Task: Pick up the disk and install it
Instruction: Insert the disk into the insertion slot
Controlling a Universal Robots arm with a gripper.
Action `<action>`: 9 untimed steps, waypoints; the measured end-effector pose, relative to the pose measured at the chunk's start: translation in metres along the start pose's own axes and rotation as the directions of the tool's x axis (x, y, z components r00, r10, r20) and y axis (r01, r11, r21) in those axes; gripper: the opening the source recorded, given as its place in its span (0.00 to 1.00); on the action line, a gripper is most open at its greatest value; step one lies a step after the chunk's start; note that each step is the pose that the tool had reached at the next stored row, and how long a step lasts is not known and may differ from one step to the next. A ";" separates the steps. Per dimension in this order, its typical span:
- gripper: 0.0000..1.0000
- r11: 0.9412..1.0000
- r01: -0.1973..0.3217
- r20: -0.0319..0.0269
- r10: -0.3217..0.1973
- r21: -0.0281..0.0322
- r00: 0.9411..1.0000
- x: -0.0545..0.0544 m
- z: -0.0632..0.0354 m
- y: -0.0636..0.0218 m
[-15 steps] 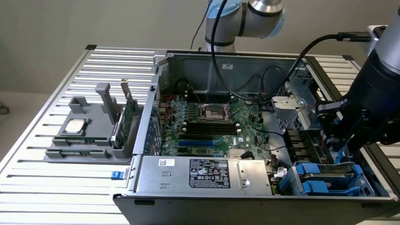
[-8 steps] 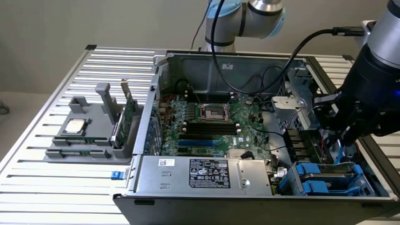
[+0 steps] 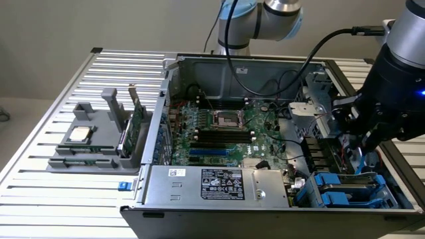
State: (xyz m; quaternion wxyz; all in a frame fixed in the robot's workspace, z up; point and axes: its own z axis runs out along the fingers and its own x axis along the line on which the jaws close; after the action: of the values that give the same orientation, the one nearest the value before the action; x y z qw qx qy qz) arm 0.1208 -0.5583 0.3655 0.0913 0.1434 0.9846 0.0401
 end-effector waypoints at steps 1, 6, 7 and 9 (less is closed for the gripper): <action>0.31 1.000 -0.002 0.000 0.002 0.000 1.000 -0.001 0.0002 0.0003; 0.31 1.000 -0.011 0.001 0.011 0.002 1.000 -0.002 0.0005 0.0007; 0.31 1.000 -0.011 0.001 0.011 0.002 1.000 -0.002 0.0005 0.0007; 0.31 1.000 -0.012 0.001 0.012 0.002 1.000 -0.003 0.0005 0.0004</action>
State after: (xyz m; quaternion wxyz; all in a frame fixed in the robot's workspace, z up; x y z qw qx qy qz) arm 0.1235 -0.5586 0.3655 0.0915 0.1492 0.9838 0.0396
